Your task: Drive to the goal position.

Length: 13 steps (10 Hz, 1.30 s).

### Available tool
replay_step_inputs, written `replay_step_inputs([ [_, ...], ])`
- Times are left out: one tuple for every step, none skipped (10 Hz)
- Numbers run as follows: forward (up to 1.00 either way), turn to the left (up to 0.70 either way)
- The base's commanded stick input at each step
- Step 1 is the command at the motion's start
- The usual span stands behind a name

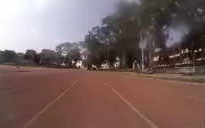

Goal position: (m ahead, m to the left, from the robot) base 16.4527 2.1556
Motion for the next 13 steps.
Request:
replay_step_inputs([
  [0.70, 0.00],
  [0.70, 0.00],
  [0.70, 0.00],
  [0.70, 0.00],
  [0.70, 0.00],
  [0.70, 0.00],
  [0.70, 0.00],
  [0.70, 0.00],
  [0.70, 0.00],
  [0.70, 0.00],
  [0.70, 0.00],
  [0.70, 0.00],
  [0.70, -0.22],
])
